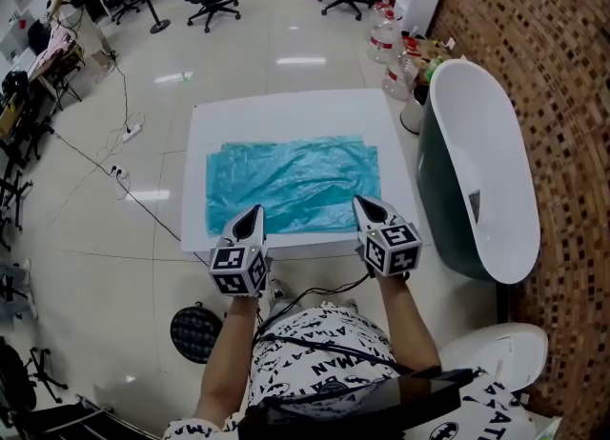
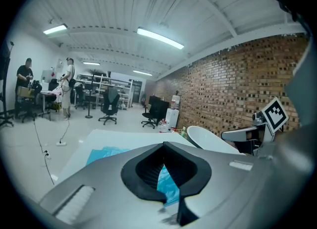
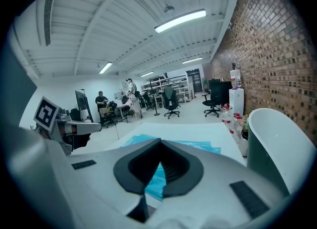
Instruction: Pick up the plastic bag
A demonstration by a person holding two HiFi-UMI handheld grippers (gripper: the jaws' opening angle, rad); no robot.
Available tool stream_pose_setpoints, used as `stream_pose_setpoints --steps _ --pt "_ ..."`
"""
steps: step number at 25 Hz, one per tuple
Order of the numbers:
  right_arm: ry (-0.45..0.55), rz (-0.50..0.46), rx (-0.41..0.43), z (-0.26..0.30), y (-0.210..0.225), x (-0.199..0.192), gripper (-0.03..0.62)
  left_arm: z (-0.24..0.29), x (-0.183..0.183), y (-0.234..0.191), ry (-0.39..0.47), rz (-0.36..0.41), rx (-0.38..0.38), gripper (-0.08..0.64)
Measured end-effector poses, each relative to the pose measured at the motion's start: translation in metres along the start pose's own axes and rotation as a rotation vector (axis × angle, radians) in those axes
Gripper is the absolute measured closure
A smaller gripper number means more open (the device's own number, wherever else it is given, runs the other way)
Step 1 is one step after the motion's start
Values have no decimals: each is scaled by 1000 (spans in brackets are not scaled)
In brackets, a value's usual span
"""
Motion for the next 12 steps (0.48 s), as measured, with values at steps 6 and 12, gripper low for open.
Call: stream_pose_setpoints --steps 6,12 --pt "-20 -3 -9 0 2 3 592 5 6 3 5 4 -1 558" --pt "-13 -11 -9 2 -9 -3 592 -5 7 -8 15 8 -3 558"
Point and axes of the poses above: the fingertips, and each gripper's own axes: z forward along the fingers, y to its right, x out of its top, the point moved 7 cm from there along -z, backward along the fingers, and after that the axes turned 14 degrees about y, right-handed, at the moved point
